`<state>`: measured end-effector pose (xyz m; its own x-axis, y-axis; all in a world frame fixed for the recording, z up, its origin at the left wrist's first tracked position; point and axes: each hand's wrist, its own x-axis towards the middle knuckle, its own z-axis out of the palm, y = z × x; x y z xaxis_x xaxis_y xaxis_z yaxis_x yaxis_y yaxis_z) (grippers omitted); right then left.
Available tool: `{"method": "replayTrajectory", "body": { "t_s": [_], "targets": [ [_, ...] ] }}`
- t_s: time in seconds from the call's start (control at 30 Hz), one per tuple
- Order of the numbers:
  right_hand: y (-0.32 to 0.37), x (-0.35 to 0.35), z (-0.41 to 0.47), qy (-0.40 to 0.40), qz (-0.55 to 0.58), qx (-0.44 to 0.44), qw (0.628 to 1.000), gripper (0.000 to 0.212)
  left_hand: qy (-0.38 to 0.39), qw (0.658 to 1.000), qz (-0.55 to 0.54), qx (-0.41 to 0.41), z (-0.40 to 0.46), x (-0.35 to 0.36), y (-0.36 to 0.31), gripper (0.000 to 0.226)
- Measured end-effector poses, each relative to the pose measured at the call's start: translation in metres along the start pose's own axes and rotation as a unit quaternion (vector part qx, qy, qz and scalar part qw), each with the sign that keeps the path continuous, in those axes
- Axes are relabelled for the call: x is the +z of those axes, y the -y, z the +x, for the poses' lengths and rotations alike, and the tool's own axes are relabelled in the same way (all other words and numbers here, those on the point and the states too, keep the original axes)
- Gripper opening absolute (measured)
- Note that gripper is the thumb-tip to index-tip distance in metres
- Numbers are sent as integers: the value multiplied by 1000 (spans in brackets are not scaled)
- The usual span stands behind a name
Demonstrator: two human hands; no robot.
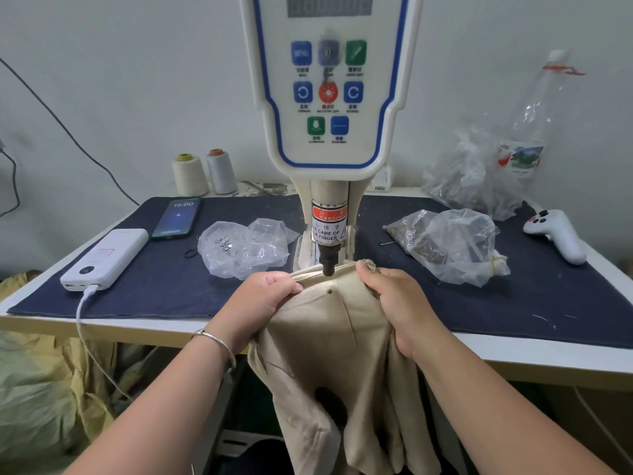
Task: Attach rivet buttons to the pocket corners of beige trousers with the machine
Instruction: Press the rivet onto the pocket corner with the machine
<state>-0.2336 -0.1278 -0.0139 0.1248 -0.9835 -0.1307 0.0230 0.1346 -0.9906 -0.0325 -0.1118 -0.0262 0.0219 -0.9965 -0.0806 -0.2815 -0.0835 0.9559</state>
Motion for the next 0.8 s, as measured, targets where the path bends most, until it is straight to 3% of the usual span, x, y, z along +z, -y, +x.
{"method": "replayTrajectory", "body": {
  "t_s": [0.07,0.17,0.33,0.43,0.5,0.57,0.67,0.8],
  "targets": [
    [6,3,-7,-3,39,4,999,22,-5,1000,-16,0,-8,0,-7,28],
    [7,1,-20,-5,77,45,996,35,-12,1000,-6,-15,-21,2,-15,26],
    [4,-3,-58,30,130,102,986,36,27,997,-11,-67,-55,7,-18,24],
    [7,-6,-79,78,169,77,979,40,20,993,-83,-84,-69,9,-17,7],
    [12,-7,-92,110,204,58,971,45,27,984,-148,-91,-76,8,-21,15],
    [14,-8,-102,133,228,47,963,44,51,979,-181,-84,-87,8,-24,6],
    [14,-11,-110,149,241,43,958,43,103,969,-208,-86,-102,5,-22,44],
    [0,-11,-113,165,219,59,960,43,150,970,-176,-74,-119,1,-15,36]
  ]
}}
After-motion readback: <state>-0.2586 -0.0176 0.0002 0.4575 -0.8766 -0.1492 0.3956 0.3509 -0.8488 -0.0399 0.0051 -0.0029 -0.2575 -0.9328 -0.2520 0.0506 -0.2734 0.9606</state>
